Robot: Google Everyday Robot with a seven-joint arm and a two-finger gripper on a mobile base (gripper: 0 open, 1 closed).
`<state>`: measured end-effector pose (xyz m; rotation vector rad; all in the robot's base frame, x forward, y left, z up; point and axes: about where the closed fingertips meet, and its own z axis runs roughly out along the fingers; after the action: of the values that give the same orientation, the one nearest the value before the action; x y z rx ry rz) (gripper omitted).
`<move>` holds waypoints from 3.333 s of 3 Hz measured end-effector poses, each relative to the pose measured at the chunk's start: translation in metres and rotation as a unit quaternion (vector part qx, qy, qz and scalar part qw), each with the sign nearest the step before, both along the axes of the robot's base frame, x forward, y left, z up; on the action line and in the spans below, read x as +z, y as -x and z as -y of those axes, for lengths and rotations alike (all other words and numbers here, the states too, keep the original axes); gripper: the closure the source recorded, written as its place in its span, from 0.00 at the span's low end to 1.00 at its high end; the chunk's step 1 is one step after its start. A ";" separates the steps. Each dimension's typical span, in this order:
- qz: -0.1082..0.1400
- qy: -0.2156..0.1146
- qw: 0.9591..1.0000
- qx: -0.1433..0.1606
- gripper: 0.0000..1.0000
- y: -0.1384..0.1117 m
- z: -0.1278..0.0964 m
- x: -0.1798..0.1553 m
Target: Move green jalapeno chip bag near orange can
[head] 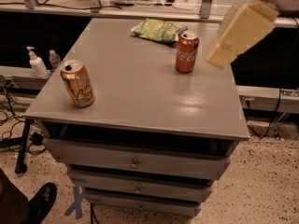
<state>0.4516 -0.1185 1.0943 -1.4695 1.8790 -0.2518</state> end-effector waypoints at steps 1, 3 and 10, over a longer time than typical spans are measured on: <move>0.016 -0.038 0.999 -0.024 0.00 -0.045 -0.035 -0.011; 0.024 -0.057 0.994 -0.089 0.00 -0.099 -0.056 -0.033; 0.017 -0.080 0.966 -0.246 0.00 -0.335 -0.067 -0.153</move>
Offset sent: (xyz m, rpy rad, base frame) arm 0.1711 0.0795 -0.0982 0.1322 0.0136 -0.2725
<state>0.7864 -0.0511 0.9412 -0.8695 2.1584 -0.3445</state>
